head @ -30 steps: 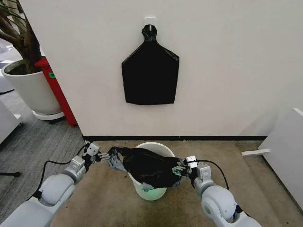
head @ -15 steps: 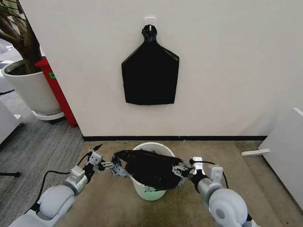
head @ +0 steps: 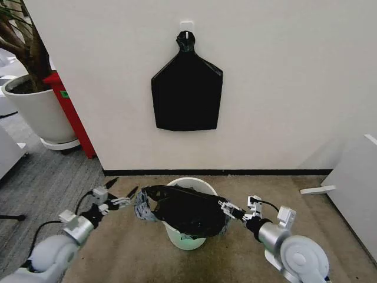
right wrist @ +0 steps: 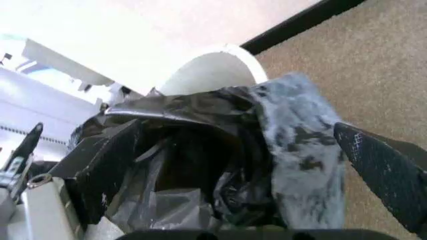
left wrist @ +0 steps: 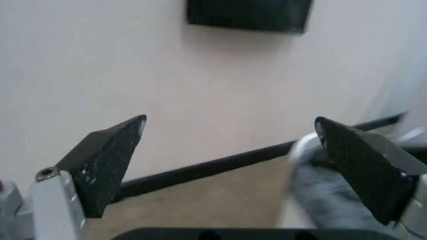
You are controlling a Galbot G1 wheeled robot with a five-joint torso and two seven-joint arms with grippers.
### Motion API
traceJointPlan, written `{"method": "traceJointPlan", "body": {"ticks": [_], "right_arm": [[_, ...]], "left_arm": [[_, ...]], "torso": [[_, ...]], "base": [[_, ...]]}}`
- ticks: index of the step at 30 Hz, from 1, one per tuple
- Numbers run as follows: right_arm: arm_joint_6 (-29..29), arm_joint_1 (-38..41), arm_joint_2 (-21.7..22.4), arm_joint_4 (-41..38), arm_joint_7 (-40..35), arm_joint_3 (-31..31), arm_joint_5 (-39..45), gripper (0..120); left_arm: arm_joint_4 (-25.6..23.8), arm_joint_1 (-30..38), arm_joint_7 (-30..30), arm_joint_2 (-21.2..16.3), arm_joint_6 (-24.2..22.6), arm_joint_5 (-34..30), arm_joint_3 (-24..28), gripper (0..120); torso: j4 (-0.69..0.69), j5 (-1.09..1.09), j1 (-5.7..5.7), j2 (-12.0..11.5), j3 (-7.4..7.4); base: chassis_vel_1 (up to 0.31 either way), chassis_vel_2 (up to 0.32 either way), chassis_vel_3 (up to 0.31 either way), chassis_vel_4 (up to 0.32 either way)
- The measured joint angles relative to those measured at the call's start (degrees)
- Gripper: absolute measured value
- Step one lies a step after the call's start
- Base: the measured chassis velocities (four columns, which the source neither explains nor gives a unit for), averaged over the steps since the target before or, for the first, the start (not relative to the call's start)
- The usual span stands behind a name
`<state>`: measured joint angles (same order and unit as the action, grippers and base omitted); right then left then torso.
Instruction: Place the garbage bag over the trash bin.
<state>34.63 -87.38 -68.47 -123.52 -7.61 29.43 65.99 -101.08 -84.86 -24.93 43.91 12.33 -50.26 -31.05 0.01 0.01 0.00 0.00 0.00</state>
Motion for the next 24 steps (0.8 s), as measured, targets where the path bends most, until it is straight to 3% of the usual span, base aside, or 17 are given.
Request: {"method": "traceJointPlan", "body": {"ticks": [5, 10, 17, 24], "right_arm": [[-1.2, -4.1, -0.5, 2.0, 9.0, 3.3, -2.5, 100], [-6.8, -8.8, -2.3, 6.1, 18.8, 5.3, -4.2, 100], [-9.2, -9.7, -6.9, 10.2, 25.9, 5.6, 0.0, 100], [-11.9, -6.5, -11.0, 15.1, 30.5, 3.7, -2.3, 100]], "left_arm": [[-4.3, -3.8, -4.7, -1.0, -6.3, -7.7, -0.6, 100], [-8.1, -8.4, -3.6, -0.3, -13.0, -10.7, 2.5, 100], [-9.4, -11.2, 1.4, 2.3, -16.2, -14.4, 3.7, 100], [-9.4, -10.8, 3.1, 4.4, -14.8, -15.7, 2.7, 100]], "torso": [[0.0, 0.03, 0.0, 0.0, 0.0], [-0.02, 0.0, 0.0, 0.0, 0.0], [-0.01, -0.03, 0.0, 0.0, 0.0], [0.0, -0.01, 0.0, 0.0, 0.0]], "base": [[0.0, 0.0, 0.0, 0.0], [0.0, 0.0, 0.0, 0.0], [0.0, 0.0, 0.0, 0.0], [0.0, 0.0, 0.0, 0.0]]}}
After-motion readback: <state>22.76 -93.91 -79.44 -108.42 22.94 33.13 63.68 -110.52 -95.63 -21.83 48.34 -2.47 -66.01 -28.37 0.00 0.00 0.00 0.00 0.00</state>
